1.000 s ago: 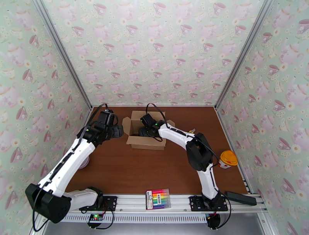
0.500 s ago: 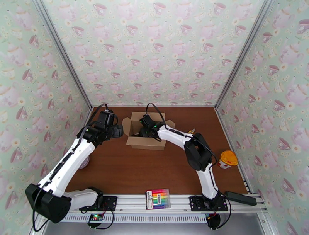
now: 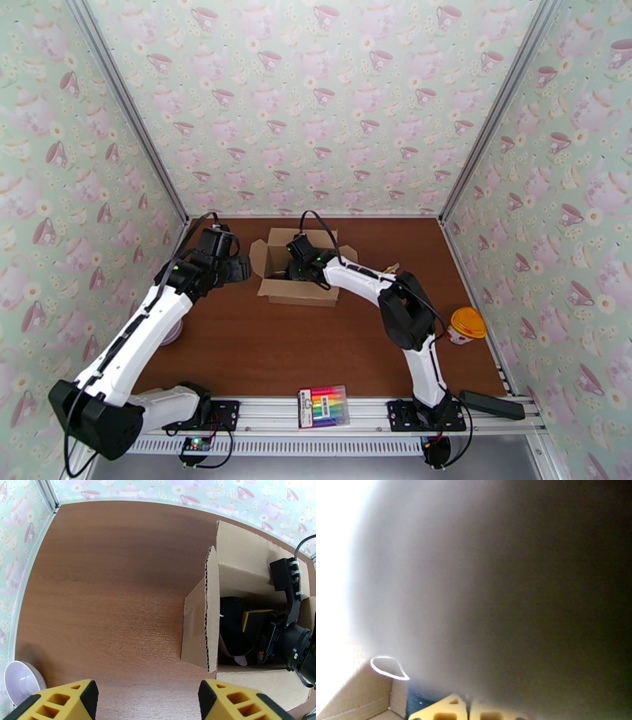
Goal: Unpack the express box
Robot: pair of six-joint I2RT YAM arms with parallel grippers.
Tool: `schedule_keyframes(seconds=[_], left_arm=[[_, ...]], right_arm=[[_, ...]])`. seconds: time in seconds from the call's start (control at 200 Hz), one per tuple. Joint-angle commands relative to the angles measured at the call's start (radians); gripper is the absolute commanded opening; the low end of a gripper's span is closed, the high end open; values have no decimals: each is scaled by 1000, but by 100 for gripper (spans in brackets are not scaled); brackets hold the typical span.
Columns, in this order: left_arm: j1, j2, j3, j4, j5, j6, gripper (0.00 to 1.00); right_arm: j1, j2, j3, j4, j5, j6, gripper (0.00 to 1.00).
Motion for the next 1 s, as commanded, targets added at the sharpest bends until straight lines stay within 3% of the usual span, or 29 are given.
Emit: schedule_keyframes(seconds=[0.0,0.992], left_arm=[[6,-19,-12,-2,14,-1,73],[6,-24,-10,7,16,-11,73]], right_arm=[[9,-50,24,-80,-1,-2,0],[10,-222,193,-141,36,-81,0]])
